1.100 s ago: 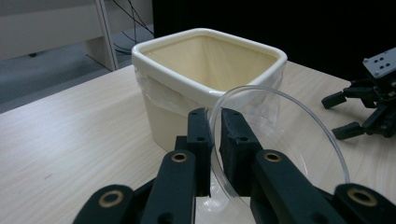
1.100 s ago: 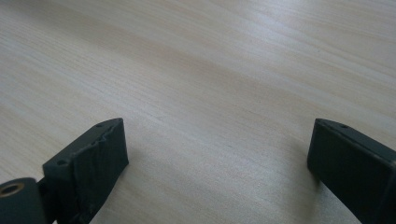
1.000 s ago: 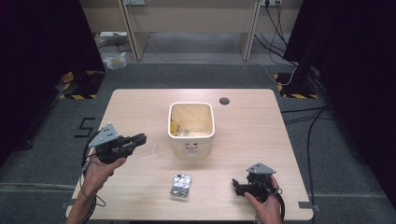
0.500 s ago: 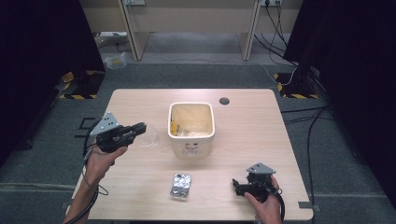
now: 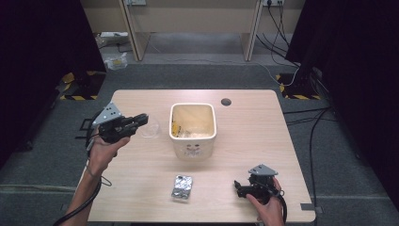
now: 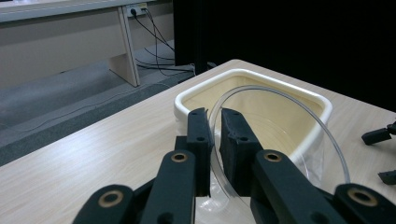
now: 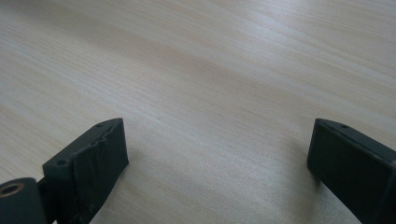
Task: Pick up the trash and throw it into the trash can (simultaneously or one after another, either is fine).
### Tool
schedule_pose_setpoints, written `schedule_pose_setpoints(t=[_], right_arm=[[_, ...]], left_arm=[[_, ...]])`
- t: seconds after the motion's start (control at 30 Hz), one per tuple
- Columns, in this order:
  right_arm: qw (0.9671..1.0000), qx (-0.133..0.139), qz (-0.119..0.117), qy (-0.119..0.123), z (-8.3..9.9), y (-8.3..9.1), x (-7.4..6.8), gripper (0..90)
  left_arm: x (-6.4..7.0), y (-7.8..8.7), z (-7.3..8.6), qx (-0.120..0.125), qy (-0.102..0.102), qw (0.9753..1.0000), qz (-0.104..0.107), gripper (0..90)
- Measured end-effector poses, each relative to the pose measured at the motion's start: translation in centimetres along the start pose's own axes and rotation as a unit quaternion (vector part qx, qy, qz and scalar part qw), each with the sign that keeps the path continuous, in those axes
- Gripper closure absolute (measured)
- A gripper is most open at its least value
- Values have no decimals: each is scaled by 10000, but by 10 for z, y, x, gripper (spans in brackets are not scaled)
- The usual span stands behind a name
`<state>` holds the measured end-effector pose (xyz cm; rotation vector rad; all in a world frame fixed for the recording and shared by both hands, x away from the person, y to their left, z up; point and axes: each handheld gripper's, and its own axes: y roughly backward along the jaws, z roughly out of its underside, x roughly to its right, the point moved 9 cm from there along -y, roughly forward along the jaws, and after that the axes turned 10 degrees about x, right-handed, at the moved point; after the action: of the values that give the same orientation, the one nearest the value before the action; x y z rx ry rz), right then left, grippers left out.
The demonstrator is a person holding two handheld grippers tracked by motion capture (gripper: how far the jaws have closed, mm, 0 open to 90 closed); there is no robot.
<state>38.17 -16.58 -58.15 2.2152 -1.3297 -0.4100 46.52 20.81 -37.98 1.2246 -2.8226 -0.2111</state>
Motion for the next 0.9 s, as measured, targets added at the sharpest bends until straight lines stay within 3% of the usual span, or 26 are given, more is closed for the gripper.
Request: schedule_pose_setpoints(t=[0.6, 0.9], right_arm=[[10000, 0, 0, -1, 0, 0, 0, 53], [10000, 2, 0, -3, 0, 0, 0, 53]], left_arm=[[3, -23, -27, 97, -160, 9998, -26, 820], [6, -34, -31, 51, -199, 9998, 15, 819]])
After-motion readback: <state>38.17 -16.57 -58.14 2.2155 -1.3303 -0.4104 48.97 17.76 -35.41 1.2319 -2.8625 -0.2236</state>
